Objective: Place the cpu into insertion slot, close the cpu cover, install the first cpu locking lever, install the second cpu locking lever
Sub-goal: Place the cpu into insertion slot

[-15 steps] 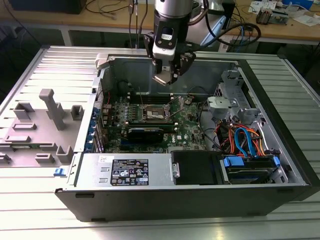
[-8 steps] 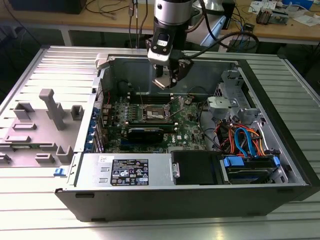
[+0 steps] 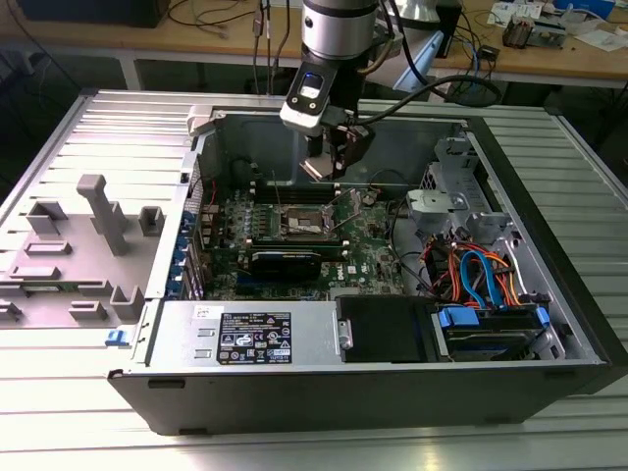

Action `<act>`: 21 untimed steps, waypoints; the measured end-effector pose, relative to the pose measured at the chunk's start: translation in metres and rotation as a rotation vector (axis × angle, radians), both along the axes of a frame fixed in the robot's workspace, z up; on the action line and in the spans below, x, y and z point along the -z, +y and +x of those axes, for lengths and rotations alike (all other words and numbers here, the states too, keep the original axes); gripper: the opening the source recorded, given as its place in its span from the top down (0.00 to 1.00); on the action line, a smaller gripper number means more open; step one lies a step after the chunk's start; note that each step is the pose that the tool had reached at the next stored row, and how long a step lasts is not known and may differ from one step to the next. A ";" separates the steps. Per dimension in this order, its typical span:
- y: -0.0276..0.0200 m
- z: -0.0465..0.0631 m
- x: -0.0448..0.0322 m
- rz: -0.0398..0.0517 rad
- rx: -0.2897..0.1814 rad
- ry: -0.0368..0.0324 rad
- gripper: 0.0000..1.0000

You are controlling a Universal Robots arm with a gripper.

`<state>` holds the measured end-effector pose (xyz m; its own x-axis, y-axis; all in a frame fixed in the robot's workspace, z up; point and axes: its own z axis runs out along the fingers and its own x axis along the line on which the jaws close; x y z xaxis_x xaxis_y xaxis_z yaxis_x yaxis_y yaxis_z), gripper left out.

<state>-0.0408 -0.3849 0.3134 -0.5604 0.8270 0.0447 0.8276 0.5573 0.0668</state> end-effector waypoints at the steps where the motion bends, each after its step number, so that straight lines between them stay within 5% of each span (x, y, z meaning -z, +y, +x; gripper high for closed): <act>1: 0.0000 0.000 0.0000 -0.0001 0.001 0.0000 0.46; 16: 0.0001 0.000 0.0007 0.0003 0.011 -0.0003 0.46; 21: 0.0000 0.000 0.0080 -0.0002 0.088 0.0004 0.46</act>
<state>-0.0411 -0.3849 0.3054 -0.4851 0.8733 0.0448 0.8737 0.4819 0.0663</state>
